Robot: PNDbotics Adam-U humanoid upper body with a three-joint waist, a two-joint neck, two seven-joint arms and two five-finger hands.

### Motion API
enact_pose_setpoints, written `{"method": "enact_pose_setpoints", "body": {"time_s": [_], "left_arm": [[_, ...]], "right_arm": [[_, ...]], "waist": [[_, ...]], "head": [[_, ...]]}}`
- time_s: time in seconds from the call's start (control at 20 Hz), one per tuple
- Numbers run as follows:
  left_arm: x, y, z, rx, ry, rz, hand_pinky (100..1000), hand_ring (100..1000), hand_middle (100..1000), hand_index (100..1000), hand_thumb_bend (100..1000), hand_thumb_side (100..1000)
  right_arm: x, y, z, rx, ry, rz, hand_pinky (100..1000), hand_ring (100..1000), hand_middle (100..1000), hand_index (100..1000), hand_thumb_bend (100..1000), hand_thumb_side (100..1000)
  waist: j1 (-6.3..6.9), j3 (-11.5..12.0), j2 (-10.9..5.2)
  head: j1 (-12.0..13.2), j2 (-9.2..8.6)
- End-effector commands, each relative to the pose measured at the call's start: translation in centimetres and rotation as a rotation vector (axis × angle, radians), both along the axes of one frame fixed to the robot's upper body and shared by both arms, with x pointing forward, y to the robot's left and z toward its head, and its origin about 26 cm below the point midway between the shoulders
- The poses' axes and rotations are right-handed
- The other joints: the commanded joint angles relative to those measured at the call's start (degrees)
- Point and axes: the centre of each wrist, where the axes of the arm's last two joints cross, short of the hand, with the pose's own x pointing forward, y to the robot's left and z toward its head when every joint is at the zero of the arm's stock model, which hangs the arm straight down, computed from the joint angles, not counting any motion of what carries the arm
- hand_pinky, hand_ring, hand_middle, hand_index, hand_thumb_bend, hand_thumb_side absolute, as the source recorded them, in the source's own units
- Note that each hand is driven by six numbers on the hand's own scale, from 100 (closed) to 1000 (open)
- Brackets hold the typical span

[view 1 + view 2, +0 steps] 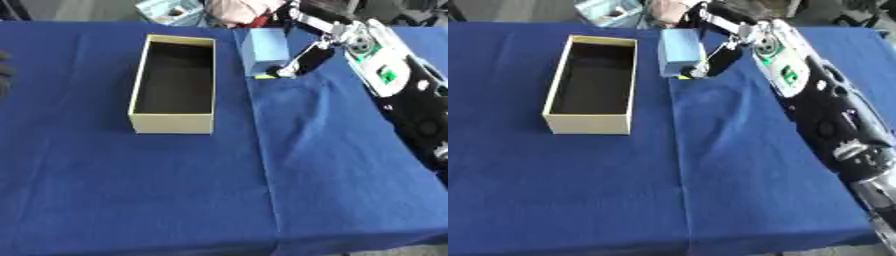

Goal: Pick up objects on the table and place them in the box.

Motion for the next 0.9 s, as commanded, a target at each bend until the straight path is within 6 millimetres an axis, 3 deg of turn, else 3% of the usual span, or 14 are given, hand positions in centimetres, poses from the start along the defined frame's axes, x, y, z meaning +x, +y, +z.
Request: {"method": "enact_pose_setpoints", "body": {"time_s": [0.05,0.4,0.8,0.9], "left_arm": [[-0.1,-0.6,1.4,0.016,-0.040,-0.032,592,619,633,808,906,655],[0.1,-1.8,2.6,0.024,-0.070,-0.086,592,619,633,808,910,653],[0.3,-2.6,3.2,0.021,-0.082,-0.117,590,618,632,807,897,650],[0.4,-2.7,3.1,0.019,-0.079,-0.120,589,616,630,807,857,638]], "right_arm": [[0.4,1.8,2.1,0.002,-0.045,0.012,630,612,421,527,298,100],[2.2,6.2,1.2,-0.047,-0.029,0.020,639,619,435,540,302,100],[2.8,10.0,-1.9,-0.106,-0.005,0.036,656,636,465,574,311,100],[2.7,10.9,-2.7,-0.139,-0.007,0.050,669,653,492,605,325,100]], "waist": [[0.27,0.7,-1.08],[-0.02,3.8,-0.31],[-0.26,5.6,0.13],[-0.24,5.7,0.15]], "head": [[-0.9,-0.07],[-3.3,-1.97],[-4.7,-2.74],[-5.0,-2.84]]}}
